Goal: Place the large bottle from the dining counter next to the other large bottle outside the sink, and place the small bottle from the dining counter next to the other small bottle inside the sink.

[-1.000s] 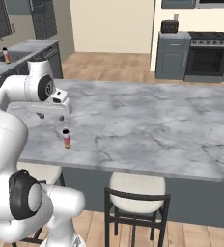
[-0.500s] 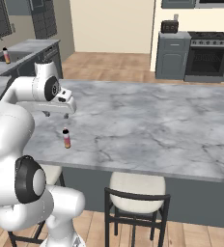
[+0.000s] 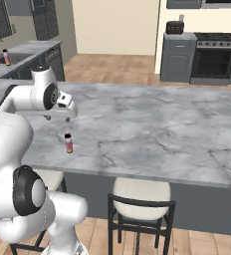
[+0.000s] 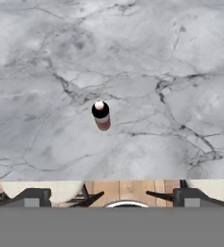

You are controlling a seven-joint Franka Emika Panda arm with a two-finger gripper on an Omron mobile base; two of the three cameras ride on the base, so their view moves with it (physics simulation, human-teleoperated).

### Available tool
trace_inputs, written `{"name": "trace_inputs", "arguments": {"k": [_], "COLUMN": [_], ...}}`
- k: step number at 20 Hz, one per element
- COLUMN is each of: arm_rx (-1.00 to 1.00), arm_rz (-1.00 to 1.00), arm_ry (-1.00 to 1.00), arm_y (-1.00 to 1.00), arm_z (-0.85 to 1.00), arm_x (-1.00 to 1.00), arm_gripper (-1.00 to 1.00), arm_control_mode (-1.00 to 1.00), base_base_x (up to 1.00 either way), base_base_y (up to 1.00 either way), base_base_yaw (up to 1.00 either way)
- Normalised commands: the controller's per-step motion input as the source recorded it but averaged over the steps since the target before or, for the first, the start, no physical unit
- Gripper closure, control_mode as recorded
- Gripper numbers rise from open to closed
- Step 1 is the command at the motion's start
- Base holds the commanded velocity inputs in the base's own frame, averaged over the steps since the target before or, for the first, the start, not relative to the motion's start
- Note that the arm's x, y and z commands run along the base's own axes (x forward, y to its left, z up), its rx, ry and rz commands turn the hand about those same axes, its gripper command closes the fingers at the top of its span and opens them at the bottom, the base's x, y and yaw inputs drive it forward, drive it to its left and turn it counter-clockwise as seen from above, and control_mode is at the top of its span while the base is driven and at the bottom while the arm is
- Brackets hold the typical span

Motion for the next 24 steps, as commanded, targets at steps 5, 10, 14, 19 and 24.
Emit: {"name": "trace_inputs", "arguments": {"k": [5,10,14,19,24], "arm_rx": [0.00,0.00,0.01,0.03,0.03], "arm_rz": [0.00,0.00,0.00,0.01,0.04], "arm_ry": [-0.20,0.04,0.17,0.21,0.05], "arm_y": [0.03,0.00,0.00,0.00,0.00], "arm_z": [-0.10,0.13,0.03,-0.03,-0.22], "arm_x": [0.00,0.09,0.15,0.10,0.04], "arm_gripper": [-1.00,-1.00,-1.00,-1.00,-1.00], "arm_control_mode": [-1.00,-1.00,-1.00,-1.00,-1.00], "base_base_x": [0.00,0.00,0.00,0.00,0.00], "base_base_y": [0.00,0.00,0.00,0.00,0.00], "base_base_yaw": [0.00,0.00,0.00,0.00,0.00]}}
